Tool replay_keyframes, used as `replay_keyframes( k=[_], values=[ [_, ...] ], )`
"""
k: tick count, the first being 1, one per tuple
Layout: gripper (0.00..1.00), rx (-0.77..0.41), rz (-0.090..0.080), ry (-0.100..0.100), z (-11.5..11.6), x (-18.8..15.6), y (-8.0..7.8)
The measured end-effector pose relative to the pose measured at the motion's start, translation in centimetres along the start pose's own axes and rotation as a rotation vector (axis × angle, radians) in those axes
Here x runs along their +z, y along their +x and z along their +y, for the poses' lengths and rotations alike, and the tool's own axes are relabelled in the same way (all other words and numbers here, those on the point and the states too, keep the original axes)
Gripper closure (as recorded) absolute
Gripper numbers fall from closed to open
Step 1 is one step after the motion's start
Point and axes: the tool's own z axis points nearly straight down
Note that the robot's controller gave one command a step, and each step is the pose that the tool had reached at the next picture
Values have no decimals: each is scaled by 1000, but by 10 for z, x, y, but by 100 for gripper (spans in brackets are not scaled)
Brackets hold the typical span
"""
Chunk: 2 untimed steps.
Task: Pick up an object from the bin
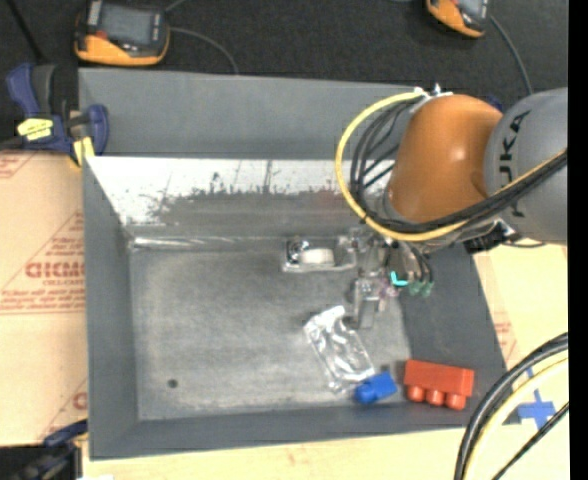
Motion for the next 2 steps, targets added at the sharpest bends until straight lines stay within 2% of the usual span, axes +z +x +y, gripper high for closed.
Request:
replay_keyframes(
  k=[1,2],
  values=[
    [0,-28,-26,1,-25,87,59],
    [0,-53,-9,2,-33,90,-34]
  ],
)
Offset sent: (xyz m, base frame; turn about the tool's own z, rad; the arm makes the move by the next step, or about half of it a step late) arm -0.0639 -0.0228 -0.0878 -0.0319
